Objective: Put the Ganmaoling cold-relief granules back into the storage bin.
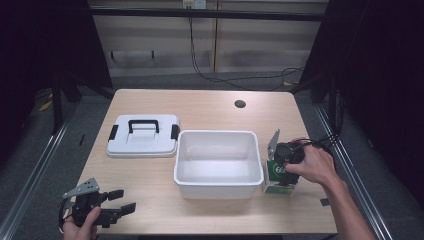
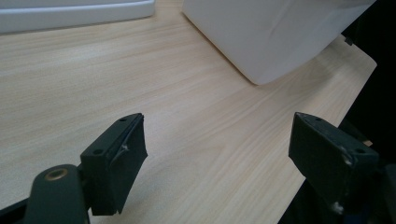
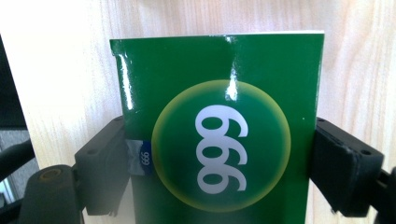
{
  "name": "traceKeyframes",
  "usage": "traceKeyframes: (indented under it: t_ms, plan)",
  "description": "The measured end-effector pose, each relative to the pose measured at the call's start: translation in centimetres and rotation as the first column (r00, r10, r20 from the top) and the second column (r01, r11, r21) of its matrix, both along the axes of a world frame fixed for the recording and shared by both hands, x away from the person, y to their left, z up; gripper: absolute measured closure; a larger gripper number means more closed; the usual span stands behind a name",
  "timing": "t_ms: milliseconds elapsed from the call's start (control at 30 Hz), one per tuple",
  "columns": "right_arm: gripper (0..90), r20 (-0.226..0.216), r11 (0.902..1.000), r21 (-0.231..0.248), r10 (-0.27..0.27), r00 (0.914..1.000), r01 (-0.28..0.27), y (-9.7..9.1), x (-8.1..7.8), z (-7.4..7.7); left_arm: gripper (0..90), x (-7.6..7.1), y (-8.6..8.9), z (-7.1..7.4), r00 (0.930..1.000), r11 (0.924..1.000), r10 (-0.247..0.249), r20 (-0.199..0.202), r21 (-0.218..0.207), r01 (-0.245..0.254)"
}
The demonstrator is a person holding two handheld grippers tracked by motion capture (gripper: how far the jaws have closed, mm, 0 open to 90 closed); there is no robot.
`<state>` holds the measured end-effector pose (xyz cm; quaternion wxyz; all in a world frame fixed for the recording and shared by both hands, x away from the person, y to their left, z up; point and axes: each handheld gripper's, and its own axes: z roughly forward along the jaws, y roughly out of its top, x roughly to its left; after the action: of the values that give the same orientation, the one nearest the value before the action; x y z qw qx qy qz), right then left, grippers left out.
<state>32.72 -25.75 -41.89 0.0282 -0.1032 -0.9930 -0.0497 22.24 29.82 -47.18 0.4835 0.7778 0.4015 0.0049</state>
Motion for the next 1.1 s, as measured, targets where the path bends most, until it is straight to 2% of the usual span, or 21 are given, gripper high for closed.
traceKeyframes:
  t_ms: [100,300,500,767,833,1100]
  plan:
    - [15.9,0.002,0.9997,0.019,-0.015,0.9999,0.015,-0.4,-0.2,0.2,19.0,0.0,0.0,0.0,1.0,1.0,0.0,0.001,0.001,0.0]
    - [16.0,0.038,0.9977,0.05,-0.049,0.9981,0.047,-1.2,-0.7,0.7,18.9,0.0,0.0,0.0,1.0,1.0,-0.001,0.0,0.0,0.001]
    - [16.0,0.035,0.9955,0.07,-0.066,0.9972,0.064,-1.4,-0.8,1.0,18.9,0.0,0.0,0.0,1.0,1.0,0.003,0.001,-0.004,-0.003]
    - [16.1,0.037,0.9893,0.109,-0.102,0.9941,0.097,-1.7,-1.1,1.4,18.9,0.0,0.0,0.0,1.0,1.0,0.004,0.0,-0.008,-0.004]
    - [16.1,0.042,0.9851,0.128,-0.121,0.9918,0.115,-2.2,-1.3,1.5,19.0,0.0,0.0,0.0,1.0,1.0,0.003,0.001,-0.008,-0.003]
    - [16.1,0.032,0.9748,0.178,-0.143,0.9893,0.135,-3.5,-2.0,2.2,18.9,0.0,0.1,0.0,1.0,0.9999,0.004,0.002,-0.011,-0.004]
